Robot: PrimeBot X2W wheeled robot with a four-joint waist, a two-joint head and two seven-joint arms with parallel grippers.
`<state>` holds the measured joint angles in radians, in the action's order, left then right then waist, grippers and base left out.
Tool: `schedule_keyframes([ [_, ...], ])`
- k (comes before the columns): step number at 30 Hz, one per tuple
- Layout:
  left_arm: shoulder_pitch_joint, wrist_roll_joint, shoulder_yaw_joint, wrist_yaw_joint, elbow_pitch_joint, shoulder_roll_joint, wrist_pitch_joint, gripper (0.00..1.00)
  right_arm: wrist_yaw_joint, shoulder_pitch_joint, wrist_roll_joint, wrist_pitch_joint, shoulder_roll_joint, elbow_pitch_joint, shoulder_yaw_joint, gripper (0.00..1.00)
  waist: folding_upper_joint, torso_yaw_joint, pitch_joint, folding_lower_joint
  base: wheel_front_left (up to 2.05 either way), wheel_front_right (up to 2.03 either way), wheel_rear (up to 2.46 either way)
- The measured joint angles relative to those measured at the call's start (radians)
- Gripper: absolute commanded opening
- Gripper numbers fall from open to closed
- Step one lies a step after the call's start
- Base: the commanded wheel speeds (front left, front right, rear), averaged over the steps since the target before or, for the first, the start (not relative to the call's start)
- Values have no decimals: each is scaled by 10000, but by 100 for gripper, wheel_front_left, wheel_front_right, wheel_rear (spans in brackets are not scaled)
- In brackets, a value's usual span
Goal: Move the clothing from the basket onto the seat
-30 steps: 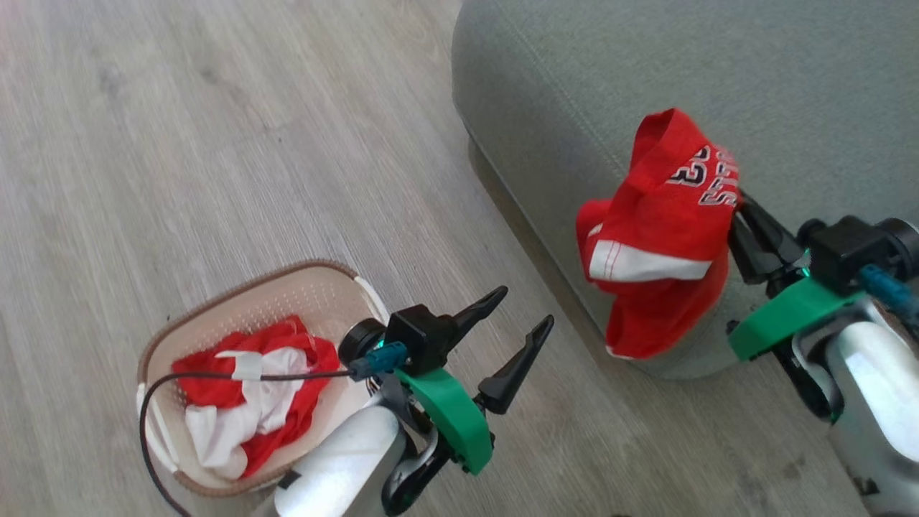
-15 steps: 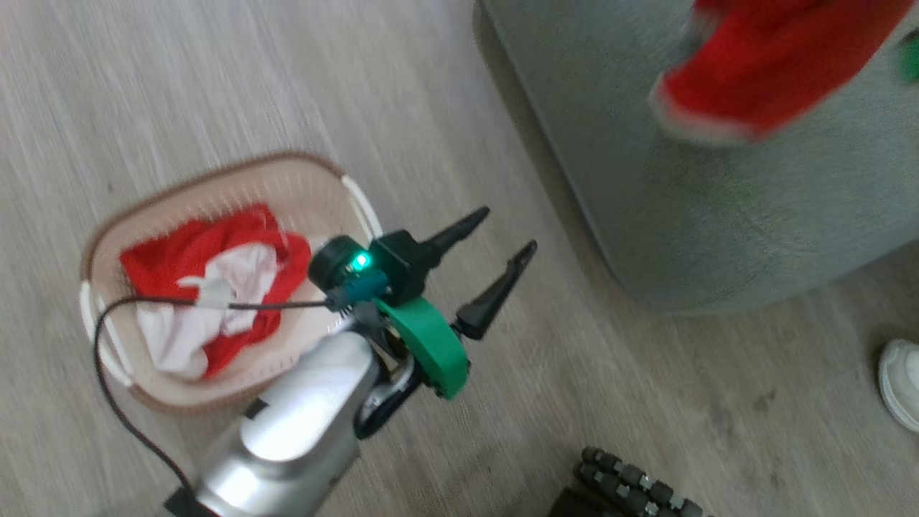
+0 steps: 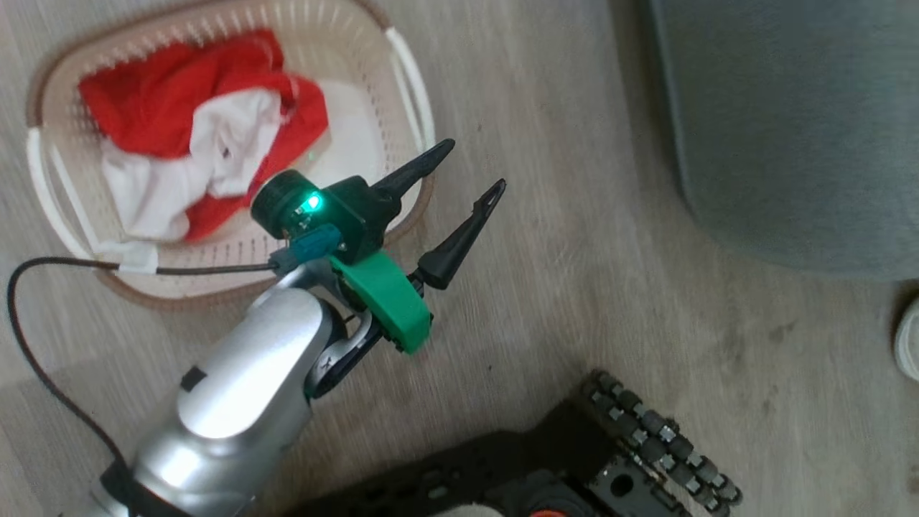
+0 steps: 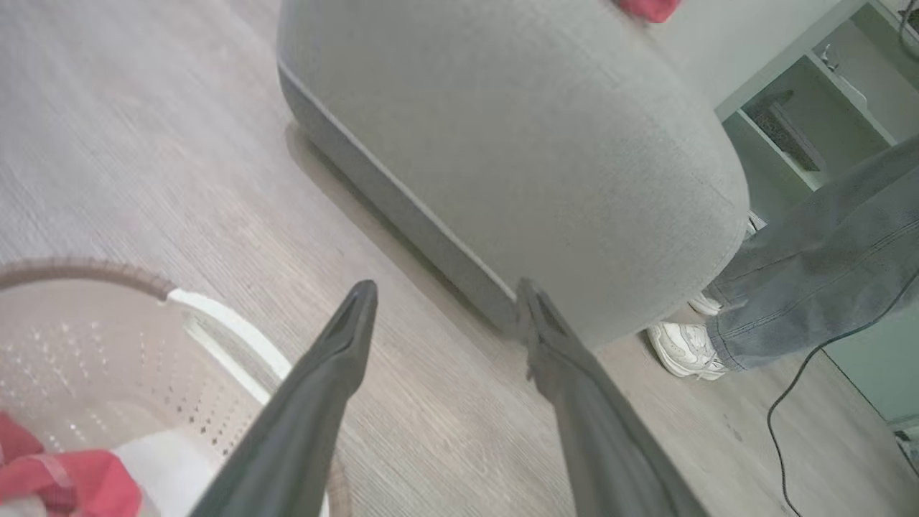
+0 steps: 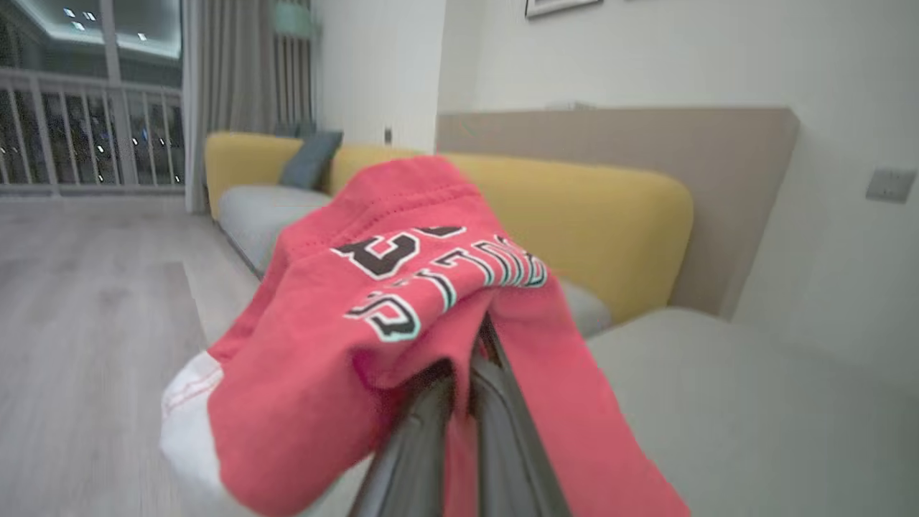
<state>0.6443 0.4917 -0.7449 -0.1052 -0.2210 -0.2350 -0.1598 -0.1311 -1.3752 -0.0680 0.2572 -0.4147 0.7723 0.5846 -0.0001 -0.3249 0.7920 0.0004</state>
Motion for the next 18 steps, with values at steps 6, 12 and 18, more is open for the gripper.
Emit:
schedule_keyframes([
  [6, 131, -251, 102, 435, 366, -462, 240, 100, 0, 303, 863, -2, 1522, 337, 1126, 0, 0, 306, 1331, -1, 0, 0, 0],
  [12, 113, -253, 378, 681, 290, -775, 249, 100, 0, 675, 1325, -2, 1829, 374, 1229, 100, 0, 65, 1499, -2, 0, 0, 0],
  [18, 58, -169, 414, 978, 69, -767, 144, 100, 0, 1455, 1829, -2, 1620, 951, 391, 100, 0, -104, 862, -5, 0, 0, 0],
])
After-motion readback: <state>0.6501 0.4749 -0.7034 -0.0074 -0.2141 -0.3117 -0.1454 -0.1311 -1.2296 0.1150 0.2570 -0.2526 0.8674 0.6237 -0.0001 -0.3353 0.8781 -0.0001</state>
